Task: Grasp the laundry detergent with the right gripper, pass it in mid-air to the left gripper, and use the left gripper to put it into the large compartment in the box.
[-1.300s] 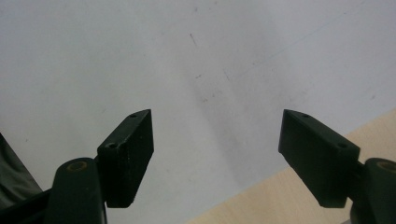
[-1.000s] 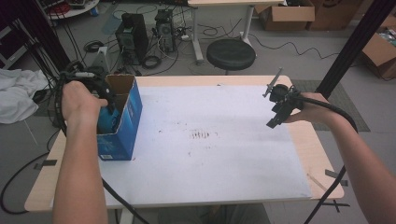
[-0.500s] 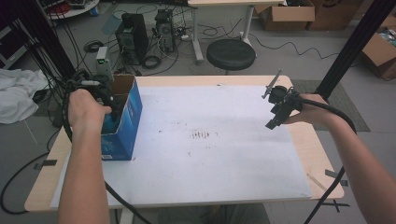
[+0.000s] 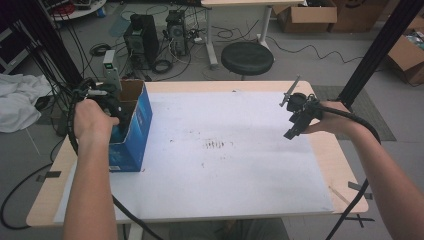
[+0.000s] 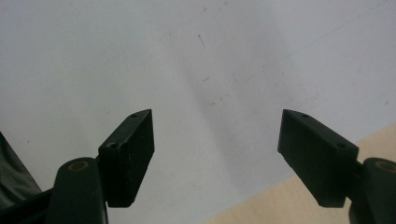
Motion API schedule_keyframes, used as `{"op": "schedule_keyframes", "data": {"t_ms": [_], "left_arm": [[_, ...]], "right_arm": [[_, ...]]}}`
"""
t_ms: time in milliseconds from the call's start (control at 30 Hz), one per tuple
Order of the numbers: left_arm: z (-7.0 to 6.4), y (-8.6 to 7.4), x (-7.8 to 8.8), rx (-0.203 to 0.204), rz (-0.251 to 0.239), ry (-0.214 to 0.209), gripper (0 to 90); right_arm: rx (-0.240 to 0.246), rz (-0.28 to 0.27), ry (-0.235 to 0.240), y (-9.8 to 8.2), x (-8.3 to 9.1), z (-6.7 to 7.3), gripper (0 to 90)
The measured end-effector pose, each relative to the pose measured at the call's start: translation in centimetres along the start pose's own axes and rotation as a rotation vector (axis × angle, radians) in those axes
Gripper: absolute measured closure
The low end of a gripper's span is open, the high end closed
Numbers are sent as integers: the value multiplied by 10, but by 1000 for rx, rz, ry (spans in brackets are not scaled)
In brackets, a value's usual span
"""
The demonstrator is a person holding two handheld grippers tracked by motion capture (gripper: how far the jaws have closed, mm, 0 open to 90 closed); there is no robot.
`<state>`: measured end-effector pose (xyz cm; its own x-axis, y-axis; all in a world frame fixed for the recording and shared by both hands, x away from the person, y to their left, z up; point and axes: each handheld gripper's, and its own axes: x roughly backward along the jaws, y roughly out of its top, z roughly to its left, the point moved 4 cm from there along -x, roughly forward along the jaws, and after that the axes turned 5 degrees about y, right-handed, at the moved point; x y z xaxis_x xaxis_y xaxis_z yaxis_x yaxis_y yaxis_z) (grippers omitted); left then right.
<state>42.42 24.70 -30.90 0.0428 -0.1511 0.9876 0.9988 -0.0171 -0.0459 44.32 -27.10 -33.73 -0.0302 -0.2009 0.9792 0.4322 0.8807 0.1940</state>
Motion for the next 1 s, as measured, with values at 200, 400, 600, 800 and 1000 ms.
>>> {"op": "schedule_keyframes", "data": {"t_ms": [200,400,600,800,1000], "left_arm": [[-1,1,0,0,5,4,381],[-2,2,0,-1,10,8,380],[-3,2,-1,1,12,8,379],[-2,1,-1,5,13,4,378],[-3,1,0,6,16,6,378]], "right_arm": [[-2,-1,0,-1,1,0,271],[-4,0,0,-4,0,0,271],[-9,-2,3,-4,0,0,271],[-9,-3,2,-4,1,0,271],[-10,-7,1,-5,2,0,271]]}}
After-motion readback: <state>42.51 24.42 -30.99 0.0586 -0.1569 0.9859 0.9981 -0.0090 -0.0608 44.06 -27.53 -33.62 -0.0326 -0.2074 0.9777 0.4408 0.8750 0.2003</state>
